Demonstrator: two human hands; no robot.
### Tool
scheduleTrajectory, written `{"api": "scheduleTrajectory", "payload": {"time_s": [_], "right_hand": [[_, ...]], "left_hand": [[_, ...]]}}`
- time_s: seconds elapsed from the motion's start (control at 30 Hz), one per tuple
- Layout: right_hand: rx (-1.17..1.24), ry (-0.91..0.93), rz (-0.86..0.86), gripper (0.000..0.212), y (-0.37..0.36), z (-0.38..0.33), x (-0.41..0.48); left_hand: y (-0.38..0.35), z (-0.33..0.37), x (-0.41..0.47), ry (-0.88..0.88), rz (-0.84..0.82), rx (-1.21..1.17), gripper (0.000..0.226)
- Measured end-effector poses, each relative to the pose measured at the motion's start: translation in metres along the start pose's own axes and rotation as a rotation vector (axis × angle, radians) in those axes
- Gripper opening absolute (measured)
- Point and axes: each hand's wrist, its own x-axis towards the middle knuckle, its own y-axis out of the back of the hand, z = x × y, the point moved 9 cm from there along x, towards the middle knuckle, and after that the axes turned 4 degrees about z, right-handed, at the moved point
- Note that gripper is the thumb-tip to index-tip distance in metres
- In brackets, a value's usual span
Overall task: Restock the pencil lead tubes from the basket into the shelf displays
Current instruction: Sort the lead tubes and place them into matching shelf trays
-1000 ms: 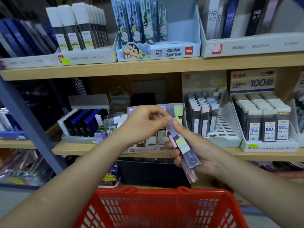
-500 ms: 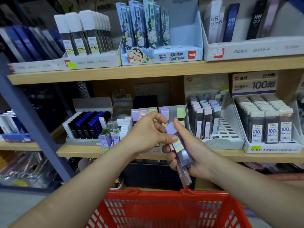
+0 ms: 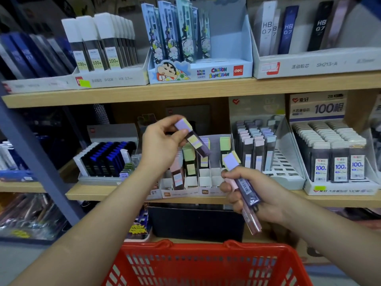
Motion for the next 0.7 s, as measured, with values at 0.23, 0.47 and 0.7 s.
{"api": "scheduleTrajectory", "payload": {"time_s": [0.23, 0.47, 0.7], "right_hand": [[0.058, 0.047, -0.02, 0.024, 0.006, -0.01, -0.001], [0.062, 0.07, -0.013, 0.043, 0.011, -0.01, 0.004], [0.07, 0.077, -0.03, 0.04, 0.007, -0.012, 0.005]], "left_hand": [[-0.036, -0.008, -0.004, -0.222, -0.101, 0.475, 0.025], [-0.058, 0.002, 0.003, -0.448, -0.175, 0.838, 0.029], [-0.07, -0.016, 0.007, -0.433, -0.278, 0.969, 0.029]]}}
